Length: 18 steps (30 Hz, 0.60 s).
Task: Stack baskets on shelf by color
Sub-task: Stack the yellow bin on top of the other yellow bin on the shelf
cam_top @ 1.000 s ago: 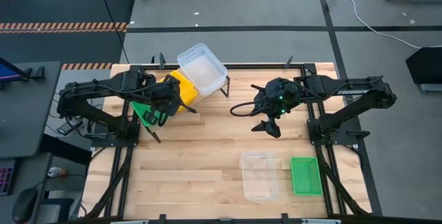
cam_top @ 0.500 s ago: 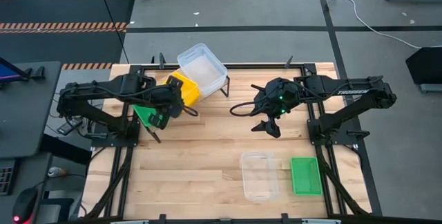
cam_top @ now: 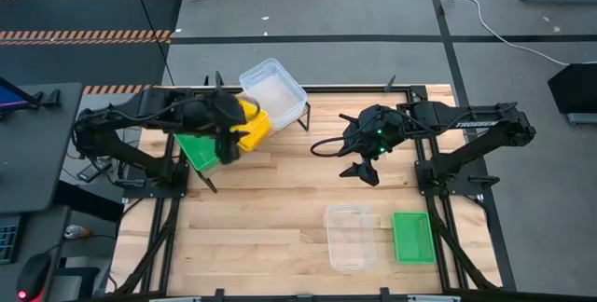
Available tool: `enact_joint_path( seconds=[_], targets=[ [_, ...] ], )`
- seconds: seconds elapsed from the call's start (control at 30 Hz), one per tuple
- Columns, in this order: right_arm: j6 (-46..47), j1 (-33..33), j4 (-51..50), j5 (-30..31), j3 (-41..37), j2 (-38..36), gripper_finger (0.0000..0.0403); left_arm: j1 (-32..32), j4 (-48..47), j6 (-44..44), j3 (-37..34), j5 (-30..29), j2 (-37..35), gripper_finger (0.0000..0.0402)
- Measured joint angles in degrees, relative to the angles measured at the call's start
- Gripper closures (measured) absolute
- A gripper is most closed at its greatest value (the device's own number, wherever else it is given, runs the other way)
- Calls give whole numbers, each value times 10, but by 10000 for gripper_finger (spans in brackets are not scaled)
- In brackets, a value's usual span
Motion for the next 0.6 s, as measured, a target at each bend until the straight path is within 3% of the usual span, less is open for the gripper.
enact_joint_path(
  seconds=[0.1,0.17,0.37,0.6],
  targets=[
    [0,0,0,0,0,0,89,15,0,-180,0,2,4,253],
    [0,0,0,0,0,0,89,20,0,-229,0,12,13,245],
    [-8,0,1,-10,0,0,89,18,-26,-293,0,20,72,223],
    [-9,0,-10,-20,0,0,89,19,-72,-302,-1,12,133,200]
  ],
)
